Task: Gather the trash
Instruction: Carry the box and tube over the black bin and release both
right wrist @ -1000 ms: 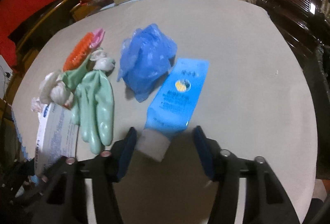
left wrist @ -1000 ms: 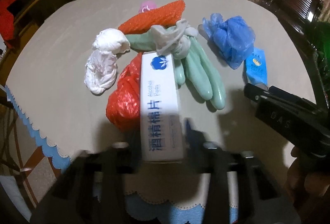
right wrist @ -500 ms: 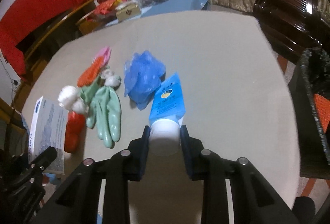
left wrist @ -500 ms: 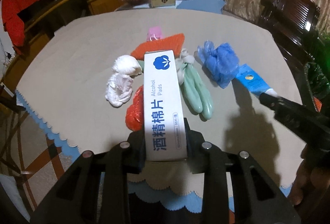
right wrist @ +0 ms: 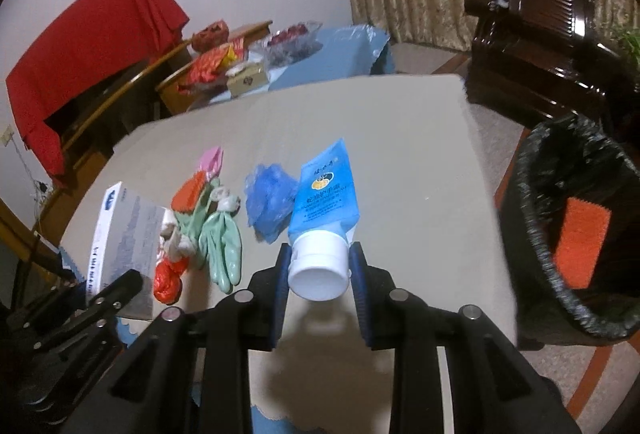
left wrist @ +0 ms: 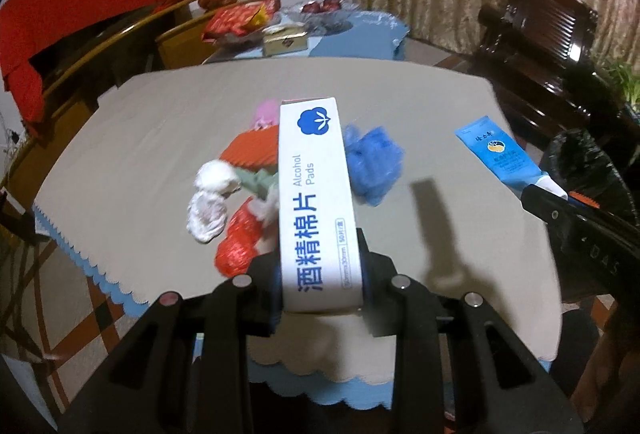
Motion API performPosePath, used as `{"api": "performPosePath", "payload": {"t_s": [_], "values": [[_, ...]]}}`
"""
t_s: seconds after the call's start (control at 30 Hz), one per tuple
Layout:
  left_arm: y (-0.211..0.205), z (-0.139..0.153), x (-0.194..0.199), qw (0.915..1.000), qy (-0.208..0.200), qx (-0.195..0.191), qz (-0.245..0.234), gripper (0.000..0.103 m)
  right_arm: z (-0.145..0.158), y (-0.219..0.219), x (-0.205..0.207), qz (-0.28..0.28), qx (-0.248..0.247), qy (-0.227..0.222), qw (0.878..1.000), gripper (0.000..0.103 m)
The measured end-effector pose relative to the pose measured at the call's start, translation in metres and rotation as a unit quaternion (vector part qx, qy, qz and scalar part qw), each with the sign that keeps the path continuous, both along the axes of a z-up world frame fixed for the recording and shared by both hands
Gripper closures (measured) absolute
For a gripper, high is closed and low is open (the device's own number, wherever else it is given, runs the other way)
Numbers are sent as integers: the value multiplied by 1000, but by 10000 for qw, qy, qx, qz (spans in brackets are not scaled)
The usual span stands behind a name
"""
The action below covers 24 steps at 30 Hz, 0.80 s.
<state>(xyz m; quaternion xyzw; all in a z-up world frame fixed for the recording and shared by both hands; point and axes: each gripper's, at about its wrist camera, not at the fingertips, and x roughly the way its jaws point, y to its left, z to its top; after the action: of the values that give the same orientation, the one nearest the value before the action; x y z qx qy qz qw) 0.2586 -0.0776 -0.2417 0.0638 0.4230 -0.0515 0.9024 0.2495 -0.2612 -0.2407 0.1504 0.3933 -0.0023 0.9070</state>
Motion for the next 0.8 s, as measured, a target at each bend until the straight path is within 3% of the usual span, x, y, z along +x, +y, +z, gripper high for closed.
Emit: {"api": "performPosePath", "payload": {"t_s": [0.33, 0.8], "values": [[-53, 33, -13, 9990, -261, -58, -347, 74, 38, -52, -38, -357, -157, -357, 9986, 74], [-162, 57, -35, 9939, -371, -256, -1004, 74, 50, -158, -83, -979, -522, -381, 9931, 74]]}}
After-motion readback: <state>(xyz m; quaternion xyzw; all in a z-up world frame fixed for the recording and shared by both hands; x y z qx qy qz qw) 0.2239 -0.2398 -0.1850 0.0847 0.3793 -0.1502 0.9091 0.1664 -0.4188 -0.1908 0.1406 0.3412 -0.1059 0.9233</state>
